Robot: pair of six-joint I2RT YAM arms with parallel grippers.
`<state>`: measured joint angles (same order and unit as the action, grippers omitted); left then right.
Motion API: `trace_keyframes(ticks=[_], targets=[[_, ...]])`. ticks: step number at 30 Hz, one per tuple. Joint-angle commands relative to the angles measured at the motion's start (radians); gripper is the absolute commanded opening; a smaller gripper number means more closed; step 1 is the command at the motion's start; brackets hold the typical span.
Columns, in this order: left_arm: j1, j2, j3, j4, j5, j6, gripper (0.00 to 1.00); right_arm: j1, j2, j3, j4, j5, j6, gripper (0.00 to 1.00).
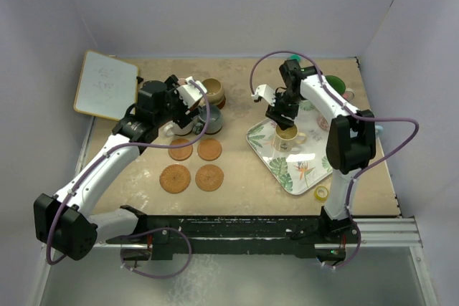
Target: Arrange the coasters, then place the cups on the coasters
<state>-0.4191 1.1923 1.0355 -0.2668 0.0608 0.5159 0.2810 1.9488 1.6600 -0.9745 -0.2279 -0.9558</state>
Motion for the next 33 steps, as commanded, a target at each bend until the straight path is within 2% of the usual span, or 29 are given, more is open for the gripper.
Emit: trace_keyframes(ticks=[1,11,19,25,33], targets=[[0.009,-0.031,0.0,0.049,-0.003,-0.002,0.81,0.009,0.003,0.047,-0.052,-0.04,-0.005,0.61],[0.009,0.001,0.008,0.02,0.085,0.012,0.81,0.014,-0.022,-0.02,-0.037,-0.06,0.048,0.35],[0.007,0.049,0.052,-0.01,0.139,-0.014,0.81,0.012,-0.092,-0.105,0.016,-0.037,0.182,0.17],[0.006,0.117,0.12,-0.057,0.164,-0.085,0.81,0.011,-0.205,-0.201,0.103,0.014,0.383,0.04],[-0.064,0.187,0.151,-0.007,0.197,-0.291,0.8,0.014,-0.325,-0.282,0.266,0.144,0.682,0.0]])
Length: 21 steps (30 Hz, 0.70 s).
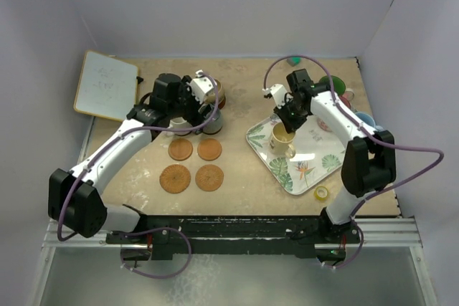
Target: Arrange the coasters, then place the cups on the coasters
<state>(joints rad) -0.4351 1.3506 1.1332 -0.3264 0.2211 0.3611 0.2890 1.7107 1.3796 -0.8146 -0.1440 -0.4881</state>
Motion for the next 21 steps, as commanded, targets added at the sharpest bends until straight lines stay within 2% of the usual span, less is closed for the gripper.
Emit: trace_keyframes(ticks=[1,5,9,14,21], targets=[[-0.063,0.042,0.061,0.058,0.026,-0.158,0.8,0.007,-0.096,-0.004,0.116,0.07,0.243,0.0],[-0.131,0.093,0.085,0.079,-0.032,-0.245,0.79,0.006,-0.125,-0.013,0.168,0.115,0.347,0.0],[-0.186,0.188,0.177,0.052,-0.063,-0.332,0.79,0.007,-0.146,-0.045,0.226,0.147,0.435,0.0],[-0.205,0.292,0.263,0.051,-0.07,-0.451,0.78,0.006,-0.12,-0.071,0.204,0.166,0.489,0.0],[-0.246,0.383,0.342,0.046,-0.105,-0.514,0.78,0.006,-0.08,-0.077,0.191,0.177,0.506,0.0]])
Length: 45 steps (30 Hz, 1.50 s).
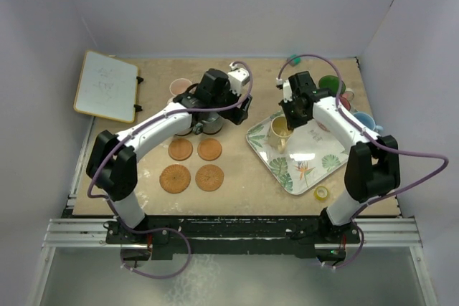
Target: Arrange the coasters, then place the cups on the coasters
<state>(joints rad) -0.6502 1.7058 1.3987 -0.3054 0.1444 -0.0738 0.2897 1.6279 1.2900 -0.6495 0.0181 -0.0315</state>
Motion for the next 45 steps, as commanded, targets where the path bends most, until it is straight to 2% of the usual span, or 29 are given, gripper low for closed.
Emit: trace_keyframes(ticks=[1,12,22,29,36,39,45], targets=[[-0.038,0.036,0.082,0.025,-0.033,-0.089,0.78,0.006,0.007,0.009,0.027,0.017,0.051,0.0],[-0.064,0.106,0.095,0.048,-0.032,-0.209,0.78,0.006,0.027,-0.021,0.068,0.086,0.051,0.1],[-0.095,0.165,0.137,0.066,0.006,-0.269,0.78,0.002,0.01,-0.011,0.025,0.022,0.065,0.28],[-0.134,0.225,0.218,0.043,0.024,-0.303,0.78,-0.046,-0.095,0.006,0.009,0.01,0.056,0.4],[-0.175,0.33,0.337,-0.002,0.02,-0.331,0.78,-0.14,-0.193,0.001,-0.005,-0.016,0.044,0.41],[-0.188,0.393,0.411,-0.046,0.006,-0.338,0.74,-0.195,-0.249,-0.039,0.016,-0.028,0.04,0.41],[-0.198,0.474,0.48,-0.084,-0.018,-0.32,0.6,-0.281,-0.328,-0.087,0.033,-0.078,0.031,0.41]])
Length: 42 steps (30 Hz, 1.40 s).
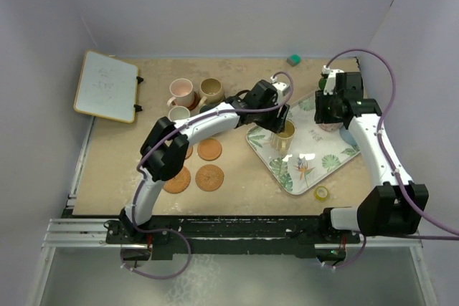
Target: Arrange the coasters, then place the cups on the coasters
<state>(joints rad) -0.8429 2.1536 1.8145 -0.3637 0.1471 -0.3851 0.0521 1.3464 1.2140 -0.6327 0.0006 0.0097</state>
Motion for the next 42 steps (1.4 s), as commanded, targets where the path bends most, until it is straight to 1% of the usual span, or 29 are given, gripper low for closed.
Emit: trace_keyframes(ticks=[1,6,16,24,27,31,36,42], targets=[[-0.006,0.036,0.068,-0.027,-0.021,-0.008,0.58,-0.051,-0.053,-0.011,0.019,-0.071,-0.01,0.41],[-0.017,0.083,0.109,-0.044,-0.017,0.019,0.44,-0.066,-0.056,-0.012,0.016,-0.099,-0.017,0.41],[-0.019,0.105,0.132,-0.059,-0.025,0.05,0.23,-0.08,-0.054,-0.014,0.011,-0.132,-0.026,0.4],[-0.019,0.086,0.138,-0.075,-0.023,0.107,0.11,-0.092,-0.081,-0.017,0.013,-0.137,-0.036,0.4],[-0.019,0.07,0.136,-0.081,-0.01,0.148,0.04,-0.096,-0.097,-0.021,0.019,-0.136,-0.039,0.41],[-0.019,0.027,0.125,-0.073,0.016,0.212,0.03,-0.104,-0.108,-0.021,0.021,-0.13,-0.041,0.41],[-0.017,-0.067,0.042,0.01,0.087,0.281,0.03,-0.113,-0.117,-0.021,0.024,-0.125,-0.046,0.42],[-0.013,-0.161,-0.025,0.023,0.09,0.373,0.03,-0.119,-0.134,-0.025,0.032,-0.118,-0.05,0.44]])
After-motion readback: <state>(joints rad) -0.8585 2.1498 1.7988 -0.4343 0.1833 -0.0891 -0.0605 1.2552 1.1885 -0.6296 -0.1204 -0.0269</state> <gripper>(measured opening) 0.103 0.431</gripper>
